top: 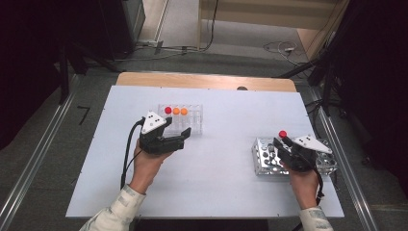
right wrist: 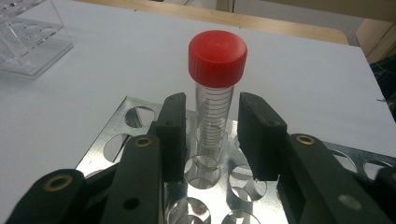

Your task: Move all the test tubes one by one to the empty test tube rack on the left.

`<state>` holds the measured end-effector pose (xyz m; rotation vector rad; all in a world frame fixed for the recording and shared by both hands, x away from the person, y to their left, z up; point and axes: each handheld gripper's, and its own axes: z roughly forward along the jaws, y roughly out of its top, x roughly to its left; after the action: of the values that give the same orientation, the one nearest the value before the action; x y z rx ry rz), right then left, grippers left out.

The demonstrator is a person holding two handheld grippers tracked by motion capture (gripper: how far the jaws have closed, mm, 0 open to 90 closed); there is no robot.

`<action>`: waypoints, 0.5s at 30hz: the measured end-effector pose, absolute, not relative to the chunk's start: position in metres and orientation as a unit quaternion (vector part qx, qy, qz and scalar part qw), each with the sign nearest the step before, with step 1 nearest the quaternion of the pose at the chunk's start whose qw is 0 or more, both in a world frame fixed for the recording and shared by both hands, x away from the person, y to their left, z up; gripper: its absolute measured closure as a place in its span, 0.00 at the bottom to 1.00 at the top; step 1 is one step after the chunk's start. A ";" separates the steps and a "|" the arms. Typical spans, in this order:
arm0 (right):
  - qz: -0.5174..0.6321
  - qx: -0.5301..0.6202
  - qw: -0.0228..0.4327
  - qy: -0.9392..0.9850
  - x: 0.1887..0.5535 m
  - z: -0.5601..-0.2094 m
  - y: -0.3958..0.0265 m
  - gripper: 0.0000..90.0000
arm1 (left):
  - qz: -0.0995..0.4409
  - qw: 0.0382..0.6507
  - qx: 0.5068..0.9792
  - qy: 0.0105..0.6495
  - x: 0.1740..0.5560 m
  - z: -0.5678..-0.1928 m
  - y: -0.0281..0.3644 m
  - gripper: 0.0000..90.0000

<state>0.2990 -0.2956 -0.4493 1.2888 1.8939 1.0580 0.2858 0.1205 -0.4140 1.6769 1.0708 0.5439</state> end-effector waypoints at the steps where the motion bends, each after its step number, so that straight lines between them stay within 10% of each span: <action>1: 0.399 0.487 0.303 0.715 0.299 -0.449 -0.295 0.69 | 0.226 0.512 0.698 0.447 0.286 -0.415 0.121 0.26; 15: 0.386 0.494 0.303 0.718 0.301 -0.445 -0.293 0.79 | 0.226 0.514 0.694 0.451 0.279 -0.413 0.127 0.25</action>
<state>0.3010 -0.2928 -0.4454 1.3083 1.9026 1.0242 0.2789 0.1275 -0.4130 1.6670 1.0840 0.5425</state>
